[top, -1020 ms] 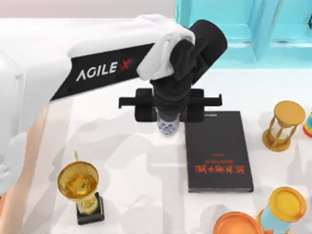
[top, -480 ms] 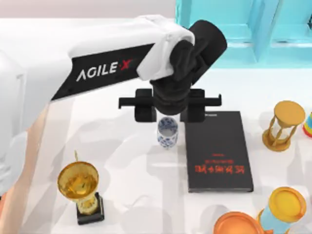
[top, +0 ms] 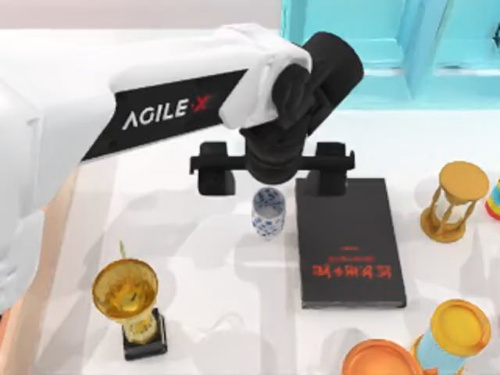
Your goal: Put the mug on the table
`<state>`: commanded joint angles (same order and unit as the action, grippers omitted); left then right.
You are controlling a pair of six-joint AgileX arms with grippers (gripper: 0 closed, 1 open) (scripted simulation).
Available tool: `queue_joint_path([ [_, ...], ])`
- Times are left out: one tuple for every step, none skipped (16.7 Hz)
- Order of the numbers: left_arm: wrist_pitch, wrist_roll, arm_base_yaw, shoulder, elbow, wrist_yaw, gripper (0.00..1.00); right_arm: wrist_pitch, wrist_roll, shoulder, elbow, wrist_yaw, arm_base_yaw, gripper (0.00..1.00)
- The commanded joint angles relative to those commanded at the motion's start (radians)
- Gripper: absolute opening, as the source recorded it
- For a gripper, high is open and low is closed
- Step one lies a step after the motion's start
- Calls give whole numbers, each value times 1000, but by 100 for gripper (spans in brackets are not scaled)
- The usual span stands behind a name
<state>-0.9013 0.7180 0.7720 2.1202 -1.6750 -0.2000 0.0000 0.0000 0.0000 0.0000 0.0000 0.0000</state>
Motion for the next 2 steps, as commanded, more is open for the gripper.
queue_joint_path([
  [0,0,0,0,0,0,100,0,0,0,0,0,0,100],
  [0,0,0,0,0,0,100,0,0,0,0,0,0,100],
])
